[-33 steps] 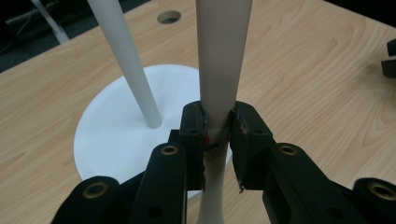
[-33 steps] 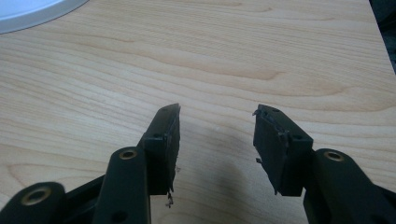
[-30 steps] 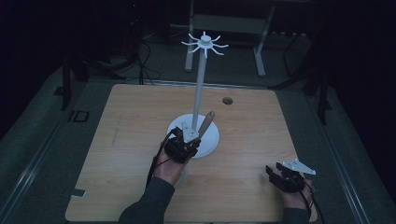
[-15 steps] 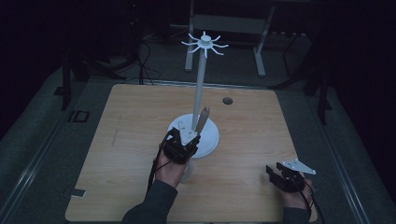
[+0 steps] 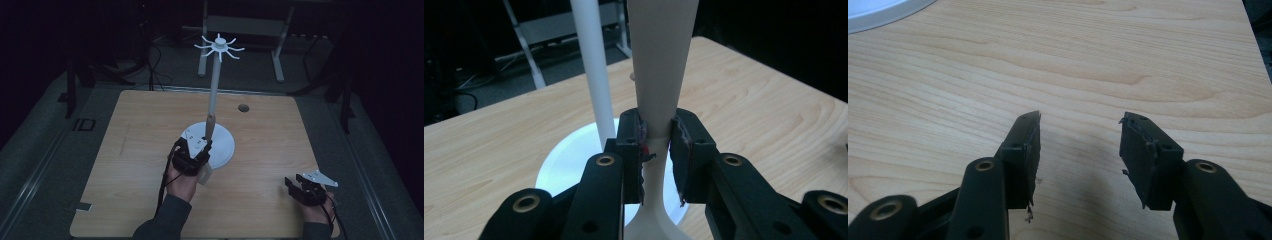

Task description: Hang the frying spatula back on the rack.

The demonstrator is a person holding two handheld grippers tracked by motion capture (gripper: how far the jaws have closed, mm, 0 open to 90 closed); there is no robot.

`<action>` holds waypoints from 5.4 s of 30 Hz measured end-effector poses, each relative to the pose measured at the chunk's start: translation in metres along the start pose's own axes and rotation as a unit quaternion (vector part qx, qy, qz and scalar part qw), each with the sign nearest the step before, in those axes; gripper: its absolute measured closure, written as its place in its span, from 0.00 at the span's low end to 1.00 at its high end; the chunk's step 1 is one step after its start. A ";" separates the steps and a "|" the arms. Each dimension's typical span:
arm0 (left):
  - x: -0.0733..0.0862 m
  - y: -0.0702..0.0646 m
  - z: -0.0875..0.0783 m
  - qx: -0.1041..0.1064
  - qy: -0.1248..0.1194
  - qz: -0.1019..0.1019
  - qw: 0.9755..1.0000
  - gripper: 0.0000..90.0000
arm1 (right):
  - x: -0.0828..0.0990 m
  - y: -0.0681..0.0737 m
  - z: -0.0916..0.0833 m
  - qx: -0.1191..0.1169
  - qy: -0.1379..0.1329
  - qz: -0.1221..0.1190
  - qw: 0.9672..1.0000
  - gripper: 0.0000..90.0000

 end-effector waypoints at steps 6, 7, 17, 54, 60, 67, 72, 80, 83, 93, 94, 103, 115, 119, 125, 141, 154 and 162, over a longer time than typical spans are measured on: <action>-0.002 0.002 -0.002 0.001 -0.008 -0.006 1.000 0.84 | 0.000 0.000 0.000 0.000 0.001 0.000 1.000 0.56; -0.002 0.002 -0.002 0.001 -0.008 -0.006 1.000 0.84 | 0.000 0.000 0.000 0.000 0.001 0.000 1.000 0.56; -0.007 0.000 -0.004 -0.001 -0.022 -0.005 1.000 0.84 | 0.000 0.000 0.000 0.000 0.001 0.000 1.000 0.56; -0.048 -0.005 -0.001 -0.019 -0.057 -0.022 0.998 0.84 | -0.001 -0.001 0.002 -0.001 0.000 -0.002 1.000 0.56; -0.057 -0.008 -0.001 -0.025 -0.063 -0.017 0.998 0.84 | -0.001 0.000 0.002 -0.002 0.000 -0.003 1.000 0.55; -0.067 -0.009 -0.001 -0.032 -0.067 -0.018 0.997 0.84 | -0.001 0.000 0.002 -0.002 0.001 -0.003 1.000 0.55; -0.073 -0.011 -0.002 -0.036 -0.074 -0.015 0.996 0.84 | -0.001 0.000 0.003 -0.001 0.002 -0.004 1.000 0.55; -0.080 -0.011 -0.002 -0.045 -0.079 -0.018 0.996 0.84 | -0.001 -0.001 0.002 0.000 0.001 -0.005 1.000 0.55; -0.082 -0.011 -0.002 -0.049 -0.081 -0.019 0.995 0.84 | -0.001 -0.001 0.002 0.000 0.000 -0.004 1.000 0.55; -0.089 -0.012 -0.001 -0.059 -0.083 -0.022 0.995 0.84 | -0.001 -0.001 0.002 -0.001 0.000 -0.003 1.000 0.55; -0.089 -0.012 -0.001 -0.060 -0.083 -0.021 0.994 0.84 | -0.001 -0.001 0.002 -0.001 0.000 -0.003 1.000 0.55; -0.094 -0.013 -0.001 -0.072 -0.086 -0.022 0.993 0.84 | -0.001 -0.002 0.002 -0.001 0.000 -0.004 1.000 0.55; -0.102 -0.014 -0.001 -0.097 -0.090 -0.023 0.991 0.84 | -0.001 -0.001 0.002 -0.001 0.000 -0.005 1.000 0.55; -0.106 -0.015 0.000 -0.101 -0.090 -0.020 0.991 0.84 | -0.001 -0.001 0.002 -0.002 0.001 -0.005 1.000 0.55; -0.113 -0.017 0.002 -0.110 -0.088 -0.015 0.990 0.84 | -0.001 -0.002 0.002 -0.002 0.000 -0.004 1.000 0.55; -0.124 -0.019 0.009 -0.136 -0.079 -0.002 0.988 0.84 | -0.001 -0.002 0.002 -0.002 0.000 -0.004 1.000 0.55; -0.126 -0.017 0.017 -0.145 -0.066 0.000 0.987 0.84 | 0.000 -0.002 0.002 -0.002 0.001 -0.003 1.000 0.55; -0.129 -0.015 0.019 -0.151 -0.061 0.002 0.987 0.84 | 0.000 -0.003 0.001 -0.001 0.001 -0.002 1.000 0.55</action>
Point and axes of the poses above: each handheld gripper's, and its own axes: z roughly forward along the jaws, x roughly out of its underside, y roughly to its left, the point moved 3 cm from there along z, roughly forward along the jaws, and after that the axes turned 8 degrees about -z, right-handed, at the moved point
